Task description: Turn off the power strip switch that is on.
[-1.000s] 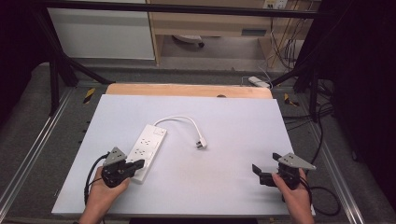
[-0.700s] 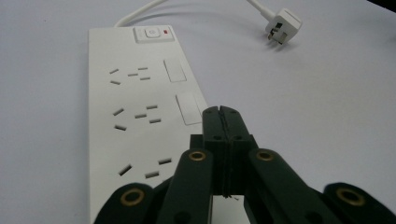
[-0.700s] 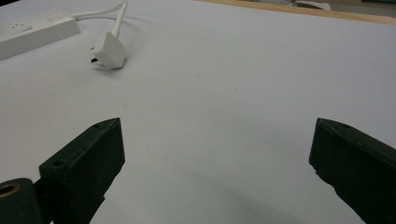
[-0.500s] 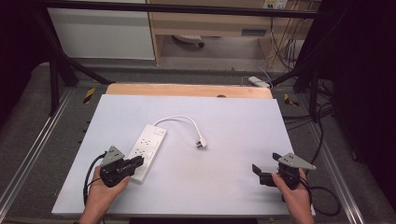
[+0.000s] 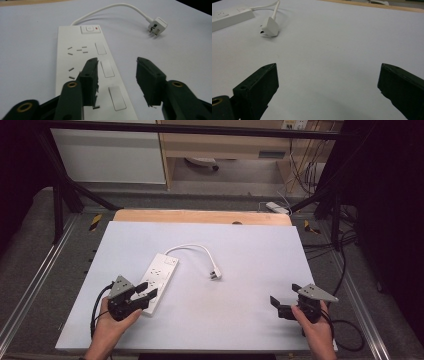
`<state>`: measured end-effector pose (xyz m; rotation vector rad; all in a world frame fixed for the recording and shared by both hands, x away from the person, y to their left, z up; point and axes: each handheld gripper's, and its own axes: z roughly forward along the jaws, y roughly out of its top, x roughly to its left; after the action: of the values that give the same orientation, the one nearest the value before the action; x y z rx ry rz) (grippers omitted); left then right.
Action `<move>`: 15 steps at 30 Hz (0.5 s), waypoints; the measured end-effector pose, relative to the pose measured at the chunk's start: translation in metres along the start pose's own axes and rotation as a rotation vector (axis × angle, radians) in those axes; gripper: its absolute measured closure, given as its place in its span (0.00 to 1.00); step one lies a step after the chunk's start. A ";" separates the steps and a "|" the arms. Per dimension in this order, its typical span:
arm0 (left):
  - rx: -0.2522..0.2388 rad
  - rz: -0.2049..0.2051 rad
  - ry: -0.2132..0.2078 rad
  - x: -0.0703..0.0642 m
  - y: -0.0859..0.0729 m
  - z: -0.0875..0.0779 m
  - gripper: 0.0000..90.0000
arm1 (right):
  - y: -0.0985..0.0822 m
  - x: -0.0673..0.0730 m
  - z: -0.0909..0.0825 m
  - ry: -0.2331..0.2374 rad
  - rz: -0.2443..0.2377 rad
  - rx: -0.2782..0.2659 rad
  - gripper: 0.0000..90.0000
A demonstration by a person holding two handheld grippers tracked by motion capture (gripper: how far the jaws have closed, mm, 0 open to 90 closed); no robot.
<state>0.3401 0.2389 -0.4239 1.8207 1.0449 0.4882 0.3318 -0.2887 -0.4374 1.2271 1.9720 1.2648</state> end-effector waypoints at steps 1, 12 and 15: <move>-0.003 -0.002 0.001 0.000 0.000 0.000 0.53 | 0.000 0.000 0.000 0.000 0.000 0.000 0.04; -0.058 -0.018 0.023 0.000 0.003 -0.002 0.18 | 0.000 0.000 0.000 0.003 0.000 0.000 0.04; -0.087 -0.028 0.024 0.001 0.004 -0.004 0.09 | 0.000 0.000 0.000 0.003 0.000 0.000 0.04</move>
<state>0.3393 0.2408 -0.4184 1.7255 1.0480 0.5319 0.3318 -0.2886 -0.4374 1.2256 1.9738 1.2672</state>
